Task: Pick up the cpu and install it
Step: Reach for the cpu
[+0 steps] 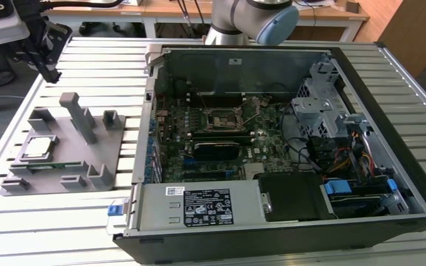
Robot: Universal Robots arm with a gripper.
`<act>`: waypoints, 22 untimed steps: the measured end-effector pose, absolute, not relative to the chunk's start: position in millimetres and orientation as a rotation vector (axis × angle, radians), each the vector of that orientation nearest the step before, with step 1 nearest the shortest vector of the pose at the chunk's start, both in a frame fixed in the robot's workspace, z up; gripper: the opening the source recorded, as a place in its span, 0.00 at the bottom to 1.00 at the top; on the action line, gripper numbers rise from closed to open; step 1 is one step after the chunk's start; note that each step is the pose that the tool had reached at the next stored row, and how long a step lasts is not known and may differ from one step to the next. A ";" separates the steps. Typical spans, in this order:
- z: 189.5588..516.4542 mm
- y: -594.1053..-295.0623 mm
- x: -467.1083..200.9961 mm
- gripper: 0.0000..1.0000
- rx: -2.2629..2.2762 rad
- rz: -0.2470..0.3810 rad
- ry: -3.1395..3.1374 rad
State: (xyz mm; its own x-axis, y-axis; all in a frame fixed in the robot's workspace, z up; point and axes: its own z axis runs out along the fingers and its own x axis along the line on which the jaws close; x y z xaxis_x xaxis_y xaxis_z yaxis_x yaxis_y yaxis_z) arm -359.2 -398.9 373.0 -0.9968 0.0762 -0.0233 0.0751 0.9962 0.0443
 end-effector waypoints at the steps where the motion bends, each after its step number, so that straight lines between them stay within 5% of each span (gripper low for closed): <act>1: 372.9 -398.9 -359.7 0.11 0.118 0.068 3.114; 22: 371.7 -398.9 -375.2 0.11 0.118 0.068 3.115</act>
